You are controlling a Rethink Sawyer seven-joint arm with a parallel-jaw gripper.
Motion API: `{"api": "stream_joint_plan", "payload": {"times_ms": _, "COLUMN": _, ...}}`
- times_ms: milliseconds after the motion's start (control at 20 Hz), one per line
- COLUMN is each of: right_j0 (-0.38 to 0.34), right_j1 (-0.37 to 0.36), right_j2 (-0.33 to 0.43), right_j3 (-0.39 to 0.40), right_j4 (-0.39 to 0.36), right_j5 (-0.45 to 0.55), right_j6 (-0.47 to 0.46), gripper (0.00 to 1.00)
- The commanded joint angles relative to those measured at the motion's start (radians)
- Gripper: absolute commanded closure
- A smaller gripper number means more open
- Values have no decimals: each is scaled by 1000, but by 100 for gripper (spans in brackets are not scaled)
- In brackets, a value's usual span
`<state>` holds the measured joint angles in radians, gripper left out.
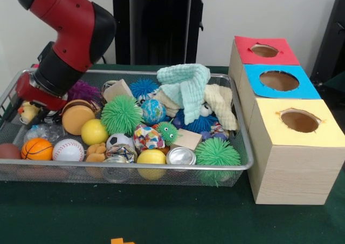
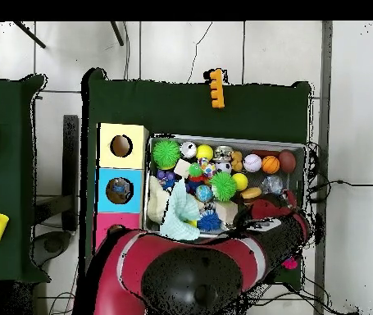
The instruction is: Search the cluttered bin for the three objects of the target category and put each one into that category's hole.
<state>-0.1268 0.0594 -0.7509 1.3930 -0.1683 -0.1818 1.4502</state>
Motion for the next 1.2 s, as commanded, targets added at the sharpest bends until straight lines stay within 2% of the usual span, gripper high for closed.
{"api": "stream_joint_plan", "payload": {"times_ms": 50, "right_j0": -147, "right_j1": -104, "right_j2": 308, "right_j3": 70, "right_j4": -122, "right_j5": 25, "right_j6": 137, "gripper": 0}}
{"api": "stream_joint_plan", "payload": {"times_ms": 250, "right_j0": -267, "right_j1": -261, "right_j2": 481, "right_j3": 149, "right_j4": -230, "right_j5": 132, "right_j6": 74, "gripper": 0}}
{"api": "stream_joint_plan", "payload": {"times_ms": 400, "right_j0": -403, "right_j1": -369, "right_j2": 655, "right_j3": 206, "right_j4": -315, "right_j5": 228, "right_j6": -5, "gripper": 0}}
{"api": "stream_joint_plan", "payload": {"times_ms": 550, "right_j0": -496, "right_j1": -442, "right_j2": 771, "right_j3": 246, "right_j4": -343, "right_j5": 329, "right_j6": -80, "gripper": 0}}
{"api": "stream_joint_plan", "payload": {"times_ms": 1000, "right_j0": -659, "right_j1": -481, "right_j2": 959, "right_j3": 263, "right_j4": -368, "right_j5": 467, "right_j6": -166, "gripper": 0}}
{"api": "stream_joint_plan", "payload": {"times_ms": 1200, "right_j0": -691, "right_j1": -474, "right_j2": 999, "right_j3": 244, "right_j4": -374, "right_j5": 521, "right_j6": -191, "gripper": 0}}
